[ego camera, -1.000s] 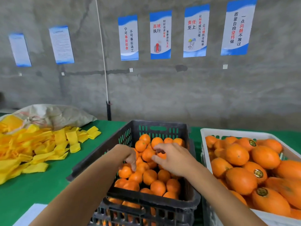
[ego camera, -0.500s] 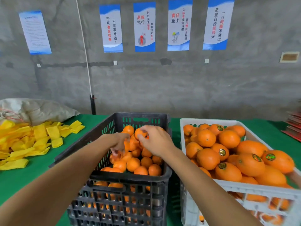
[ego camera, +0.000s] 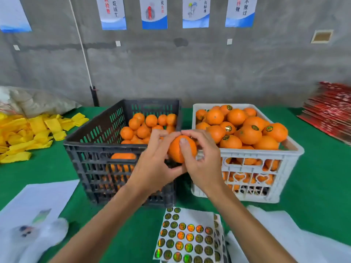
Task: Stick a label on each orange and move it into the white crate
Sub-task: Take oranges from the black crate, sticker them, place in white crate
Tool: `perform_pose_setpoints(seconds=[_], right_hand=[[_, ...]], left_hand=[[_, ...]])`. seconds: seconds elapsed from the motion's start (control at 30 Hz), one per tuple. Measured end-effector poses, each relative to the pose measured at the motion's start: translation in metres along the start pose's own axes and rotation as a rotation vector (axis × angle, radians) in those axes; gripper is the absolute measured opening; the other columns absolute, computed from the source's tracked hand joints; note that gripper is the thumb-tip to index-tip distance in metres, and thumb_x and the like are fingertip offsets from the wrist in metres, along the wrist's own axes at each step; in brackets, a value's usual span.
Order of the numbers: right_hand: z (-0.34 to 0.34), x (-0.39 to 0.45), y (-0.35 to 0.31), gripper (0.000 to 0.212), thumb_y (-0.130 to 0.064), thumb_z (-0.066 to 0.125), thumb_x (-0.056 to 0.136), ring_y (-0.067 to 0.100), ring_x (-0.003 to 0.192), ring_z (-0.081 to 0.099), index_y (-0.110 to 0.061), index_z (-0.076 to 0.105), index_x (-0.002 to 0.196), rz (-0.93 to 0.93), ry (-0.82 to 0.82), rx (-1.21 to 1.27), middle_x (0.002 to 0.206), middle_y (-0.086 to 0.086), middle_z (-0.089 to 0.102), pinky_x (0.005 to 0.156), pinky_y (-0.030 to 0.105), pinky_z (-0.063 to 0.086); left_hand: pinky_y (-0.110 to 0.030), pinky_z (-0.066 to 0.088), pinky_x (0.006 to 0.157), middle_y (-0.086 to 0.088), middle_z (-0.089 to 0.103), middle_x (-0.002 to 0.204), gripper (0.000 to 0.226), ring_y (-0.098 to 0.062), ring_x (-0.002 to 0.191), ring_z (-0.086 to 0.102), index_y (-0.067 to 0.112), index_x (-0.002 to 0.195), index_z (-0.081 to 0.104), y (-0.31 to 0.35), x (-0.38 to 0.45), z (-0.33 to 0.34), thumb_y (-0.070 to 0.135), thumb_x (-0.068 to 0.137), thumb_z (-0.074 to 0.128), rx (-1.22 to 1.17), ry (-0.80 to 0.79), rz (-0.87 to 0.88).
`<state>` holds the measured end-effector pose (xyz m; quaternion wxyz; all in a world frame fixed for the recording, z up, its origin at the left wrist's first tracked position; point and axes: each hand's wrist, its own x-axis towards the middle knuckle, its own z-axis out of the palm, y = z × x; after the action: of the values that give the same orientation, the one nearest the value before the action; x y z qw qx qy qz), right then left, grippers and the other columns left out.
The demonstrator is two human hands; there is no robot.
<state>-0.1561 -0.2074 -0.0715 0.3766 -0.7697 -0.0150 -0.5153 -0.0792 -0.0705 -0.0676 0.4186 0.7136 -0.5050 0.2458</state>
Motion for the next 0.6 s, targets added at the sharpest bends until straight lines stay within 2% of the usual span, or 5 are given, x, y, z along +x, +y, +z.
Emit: perform_pose_setpoints(seconds=[0.13, 0.23, 0.4, 0.5, 0.6], right_hand=[[-0.010, -0.060, 0.025, 0.016, -0.026, 0.060, 0.101, 0.013, 0.102, 0.064, -0.014, 0.070, 0.104, 0.040, -0.043, -0.029, 0.103, -0.006, 0.068, 0.088, 0.031, 0.051], [-0.012, -0.097, 0.050, 0.013, -0.023, 0.059, 0.103, 0.008, 0.097, 0.064, -0.017, 0.070, 0.102, 0.151, -0.215, -0.090, 0.102, -0.010, 0.068, 0.084, 0.034, 0.053], [-0.009, -0.134, 0.079, 0.028, -0.025, 0.049, 0.106, 0.005, 0.118, 0.056, -0.022, 0.066, 0.128, 0.199, -0.625, -0.371, 0.127, -0.010, 0.064, 0.103, 0.032, 0.047], [-0.005, -0.147, 0.090, 0.045, -0.046, 0.049, 0.103, 0.003, 0.130, 0.045, -0.028, 0.056, 0.143, 0.262, -0.821, -0.356, 0.143, -0.016, 0.052, 0.112, 0.027, 0.037], [0.005, -0.153, 0.098, 0.067, -0.072, 0.038, 0.096, 0.003, 0.127, 0.038, -0.032, 0.051, 0.148, 0.190, -0.958, -0.474, 0.146, -0.021, 0.043, 0.110, 0.029, 0.035]], left_hand=[[-0.002, 0.045, 0.082, 0.012, 0.036, 0.128, 0.075, 0.002, 0.102, 0.050, 0.030, 0.141, 0.048, -0.003, -0.069, 0.031, 0.039, 0.079, 0.088, -0.112, -0.162, -0.096], [-0.003, 0.049, 0.075, 0.018, 0.034, 0.135, 0.069, -0.004, 0.089, 0.059, 0.036, 0.136, 0.046, -0.014, -0.118, 0.051, 0.046, 0.082, 0.086, -0.133, -0.215, -0.219], [-0.022, 0.058, 0.086, 0.013, 0.047, 0.131, 0.066, 0.000, 0.110, 0.061, 0.047, 0.131, 0.039, -0.029, -0.172, 0.061, 0.070, 0.081, 0.076, -0.252, -0.131, -0.565], [-0.039, 0.062, 0.087, 0.006, 0.062, 0.123, 0.061, -0.011, 0.098, 0.072, 0.062, 0.121, 0.036, -0.038, -0.191, 0.066, 0.084, 0.074, 0.069, -0.401, -0.043, -0.805], [-0.043, 0.061, 0.090, -0.006, 0.073, 0.109, 0.067, -0.018, 0.093, 0.076, 0.050, 0.126, 0.040, -0.046, -0.197, 0.071, 0.086, 0.076, 0.065, -0.484, 0.011, -0.909]])
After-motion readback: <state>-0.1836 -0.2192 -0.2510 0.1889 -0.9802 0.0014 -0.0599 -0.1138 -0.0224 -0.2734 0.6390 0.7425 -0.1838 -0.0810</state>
